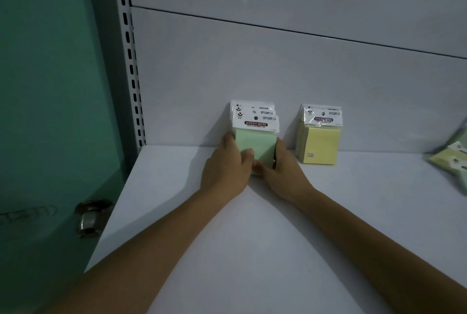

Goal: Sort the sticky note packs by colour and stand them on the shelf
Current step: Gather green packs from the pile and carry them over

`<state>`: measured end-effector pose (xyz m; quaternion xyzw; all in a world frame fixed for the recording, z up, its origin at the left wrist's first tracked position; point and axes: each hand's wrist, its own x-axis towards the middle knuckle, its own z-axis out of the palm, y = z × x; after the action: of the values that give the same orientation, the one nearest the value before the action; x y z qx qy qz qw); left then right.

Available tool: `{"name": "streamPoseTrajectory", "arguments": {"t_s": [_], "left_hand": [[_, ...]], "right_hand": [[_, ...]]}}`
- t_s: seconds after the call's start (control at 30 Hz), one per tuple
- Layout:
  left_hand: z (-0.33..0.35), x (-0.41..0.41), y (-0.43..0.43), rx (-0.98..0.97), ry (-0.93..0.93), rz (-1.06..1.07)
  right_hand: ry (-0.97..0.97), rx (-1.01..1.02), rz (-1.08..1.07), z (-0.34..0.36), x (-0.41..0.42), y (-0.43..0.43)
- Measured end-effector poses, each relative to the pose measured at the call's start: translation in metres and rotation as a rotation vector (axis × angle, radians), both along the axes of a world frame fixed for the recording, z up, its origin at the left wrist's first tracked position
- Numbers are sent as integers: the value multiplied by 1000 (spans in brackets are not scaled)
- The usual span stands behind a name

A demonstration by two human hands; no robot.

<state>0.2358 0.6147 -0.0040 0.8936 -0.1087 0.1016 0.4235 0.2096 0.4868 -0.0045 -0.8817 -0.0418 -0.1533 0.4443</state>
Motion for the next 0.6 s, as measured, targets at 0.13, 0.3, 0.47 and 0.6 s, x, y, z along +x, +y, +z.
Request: {"name": "streamPoseTrajectory", "arguments": {"t_s": [0.13,0.3,0.47,0.6], "left_hand": [[4,-6,0,50,19,-3],[3,-3,1,16,7,2],[0,-1,6,-106,2,-28],[2,-2,6,-121,20,-25]], "right_hand": [[26,-30,-7,1,0,3],[52,16,11,4,0,3],[20,129,-17,0,3,-2],[-6,191,-60,-2,3,-4]]}}
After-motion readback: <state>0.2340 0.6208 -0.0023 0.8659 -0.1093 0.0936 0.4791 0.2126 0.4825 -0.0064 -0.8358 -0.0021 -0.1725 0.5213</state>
